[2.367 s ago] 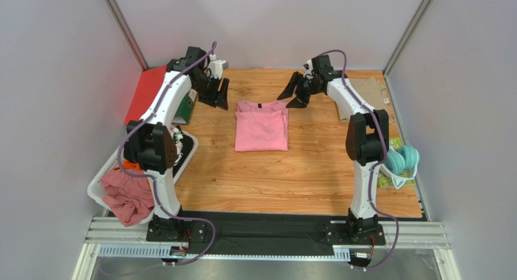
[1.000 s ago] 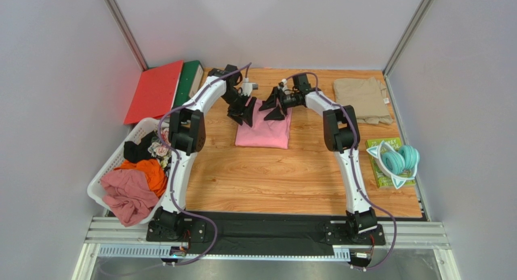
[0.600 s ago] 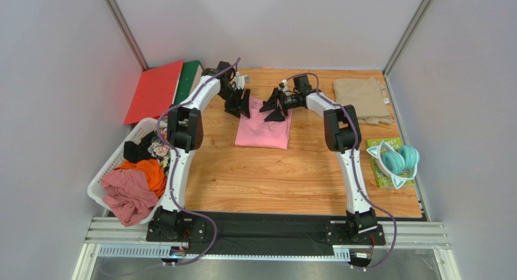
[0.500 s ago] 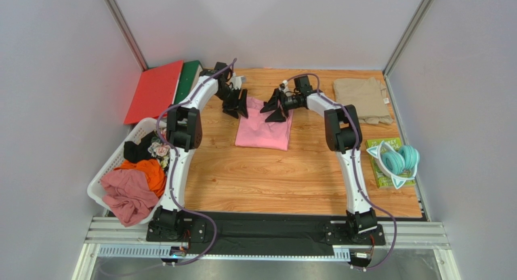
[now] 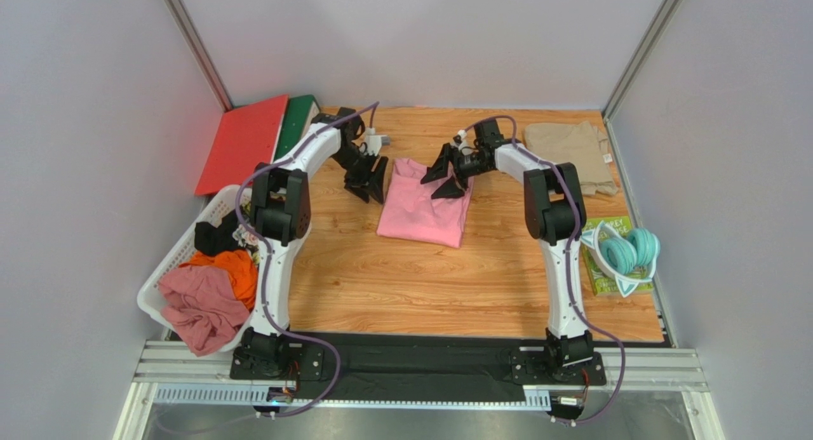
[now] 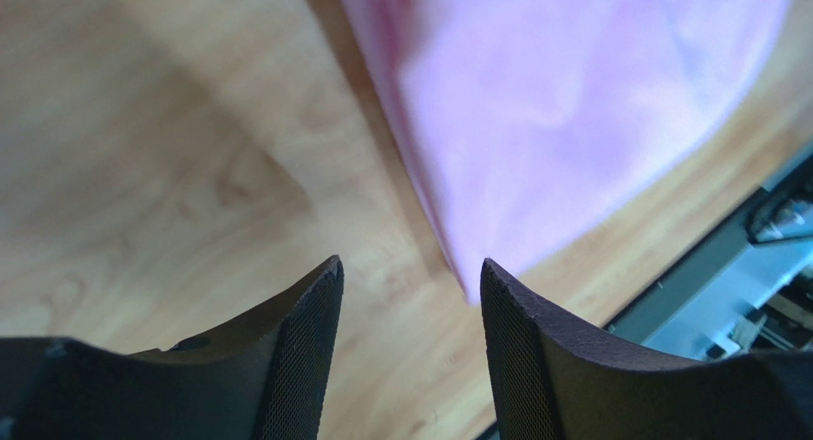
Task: Fold and stack the t-shirts
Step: Smooth out wrinkles on the folded tshirt
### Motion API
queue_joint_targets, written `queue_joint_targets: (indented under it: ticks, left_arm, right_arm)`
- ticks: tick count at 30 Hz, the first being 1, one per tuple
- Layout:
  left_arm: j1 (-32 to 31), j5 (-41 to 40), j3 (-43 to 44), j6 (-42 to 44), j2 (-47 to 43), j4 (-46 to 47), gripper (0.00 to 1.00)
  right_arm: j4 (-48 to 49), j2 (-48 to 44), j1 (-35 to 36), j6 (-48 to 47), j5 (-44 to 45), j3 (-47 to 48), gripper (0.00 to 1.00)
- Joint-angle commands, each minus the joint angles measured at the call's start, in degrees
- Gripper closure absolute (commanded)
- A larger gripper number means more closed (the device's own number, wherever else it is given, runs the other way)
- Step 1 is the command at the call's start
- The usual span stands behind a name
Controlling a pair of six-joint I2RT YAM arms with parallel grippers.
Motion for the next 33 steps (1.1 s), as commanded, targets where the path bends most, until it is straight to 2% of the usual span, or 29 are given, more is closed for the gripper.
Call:
queue_joint_targets:
  ticks: [1, 4, 11, 16, 25, 30, 33]
  left_arm:
    - [2.9, 8.5, -2.8, 6.0, -15.2, -2.4, 0.38]
    - [5.8, 10.7, -5.2, 4.6, -21.0, -0.8, 0.38]
    - [12.2, 12.2, -10.2, 0.5, -28.4, 4.4, 0.39]
    - [13.8, 10.8, -14.3, 0.4, -33.0, 6.4, 0.39]
    - [15.2, 12.6, -15.7, 0.9, -33.5, 4.9, 0.39]
    - [15.1, 13.0, -17.3, 0.9, -33.8, 4.9, 0.39]
    - [15.1, 13.3, -18.1, 1.1, -34.4, 4.8, 0.39]
  right_arm:
    - [-1.3, -11.6, 0.5, 0.5, 3.7, -2.5, 0.34]
    - [0.7, -13.5, 1.7, 2.6, 2.6, 1.2, 0.32]
    - [2.0, 1.5, 5.2, 8.9, -6.0, 19.3, 0.31]
    - [6.2, 7.5, 6.2, 10.8, -7.2, 19.4, 0.30]
    - [7.8, 13.8, 6.0, 10.1, -8.4, 18.0, 0.30]
    - [7.7, 14.8, 5.0, 9.5, -9.8, 19.3, 0.28]
    - [6.4, 12.0, 3.8, 7.9, -9.7, 18.3, 0.23]
